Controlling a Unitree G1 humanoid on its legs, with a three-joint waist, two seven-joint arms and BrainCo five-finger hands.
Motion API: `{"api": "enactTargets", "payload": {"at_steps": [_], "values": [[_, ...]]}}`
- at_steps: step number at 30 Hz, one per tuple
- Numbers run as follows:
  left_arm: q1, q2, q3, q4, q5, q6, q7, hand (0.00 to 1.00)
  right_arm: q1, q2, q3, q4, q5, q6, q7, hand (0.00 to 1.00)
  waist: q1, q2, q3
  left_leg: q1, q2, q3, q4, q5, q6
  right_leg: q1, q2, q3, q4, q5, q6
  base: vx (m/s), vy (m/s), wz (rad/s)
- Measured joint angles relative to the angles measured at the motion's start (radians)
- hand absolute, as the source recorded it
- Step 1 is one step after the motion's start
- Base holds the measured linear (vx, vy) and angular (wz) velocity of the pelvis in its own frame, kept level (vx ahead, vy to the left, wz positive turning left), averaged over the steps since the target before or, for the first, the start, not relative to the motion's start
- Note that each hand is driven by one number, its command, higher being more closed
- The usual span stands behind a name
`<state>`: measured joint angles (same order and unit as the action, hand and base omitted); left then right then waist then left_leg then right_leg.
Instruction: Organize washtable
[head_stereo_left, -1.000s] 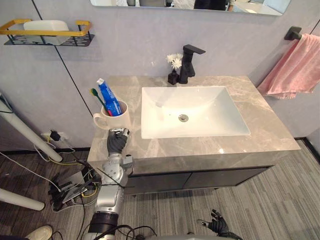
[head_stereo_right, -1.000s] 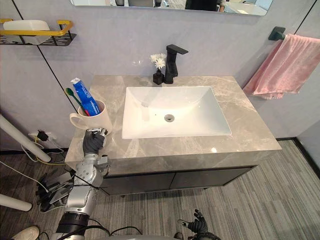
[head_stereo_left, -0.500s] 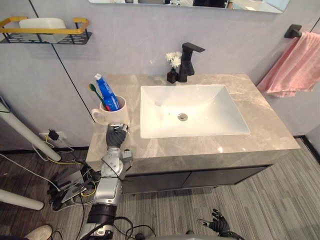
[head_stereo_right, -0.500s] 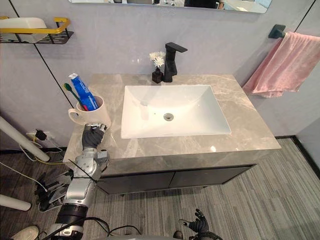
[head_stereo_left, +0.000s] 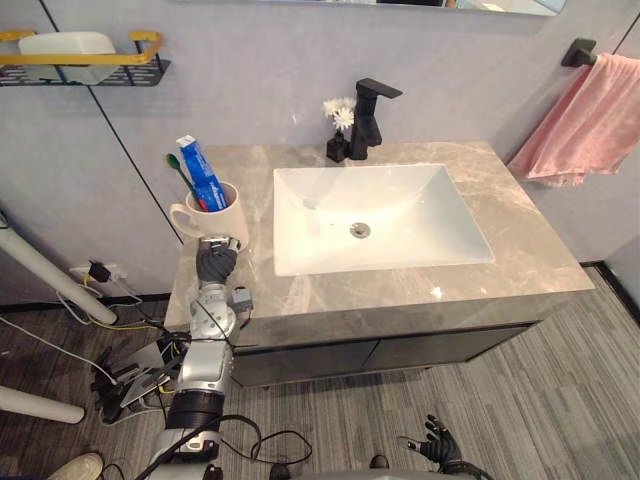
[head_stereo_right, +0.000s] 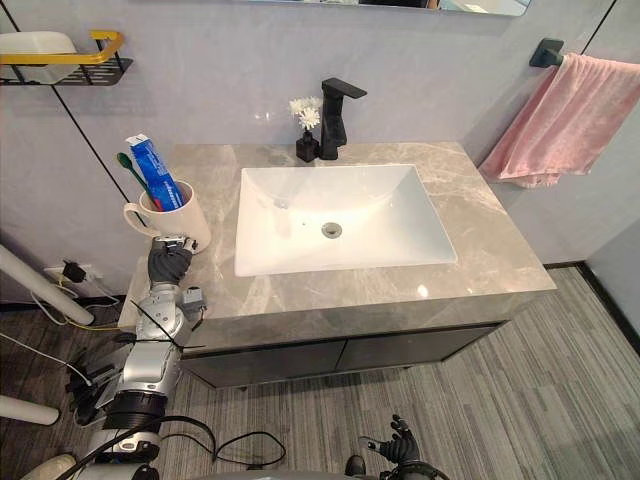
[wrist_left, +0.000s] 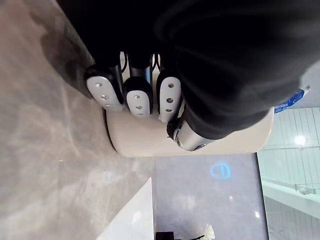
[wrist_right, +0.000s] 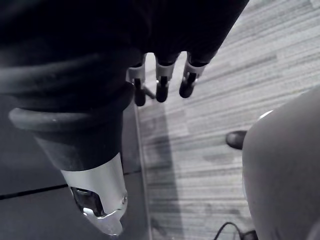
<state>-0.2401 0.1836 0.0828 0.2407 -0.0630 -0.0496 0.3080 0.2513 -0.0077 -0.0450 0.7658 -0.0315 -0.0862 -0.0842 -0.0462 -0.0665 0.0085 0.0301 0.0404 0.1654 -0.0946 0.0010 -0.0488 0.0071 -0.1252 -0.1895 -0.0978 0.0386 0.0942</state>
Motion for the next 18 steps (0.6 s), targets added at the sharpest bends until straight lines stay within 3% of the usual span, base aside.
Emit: {"api": "enactTargets", "payload": {"at_steps": [13, 18], "values": [[-0.139, 0.033, -0.011, 0.114, -0.024, 0.002, 0.001, 1.0, 0.042, -0.022, -0.036, -0.026, 0.002, -0.004, -0.001, 0.0, -0.012, 0.004, 0.018, -0.008, 0.003, 0.013, 0.0, -0.002, -0.002, -0.016, 0.004, 0.012, 0.0, 0.003, -0.001, -0.01, -0.008, -0.02], [-0.227, 0.08, -0.016, 0.202, -0.044, 0.002, 0.003, 1.0, 0.058, -0.023, -0.036, -0.048, 0.003, -0.004, -0.004, 0.0, -0.024, 0.004, 0.034, -0.016, 0.007, 0.028, 0.0, -0.001, -0.002, -0.032, 0.008, 0.028, 0.001, 0.01, -0.006, -0.04, -0.022, -0.1]]}}
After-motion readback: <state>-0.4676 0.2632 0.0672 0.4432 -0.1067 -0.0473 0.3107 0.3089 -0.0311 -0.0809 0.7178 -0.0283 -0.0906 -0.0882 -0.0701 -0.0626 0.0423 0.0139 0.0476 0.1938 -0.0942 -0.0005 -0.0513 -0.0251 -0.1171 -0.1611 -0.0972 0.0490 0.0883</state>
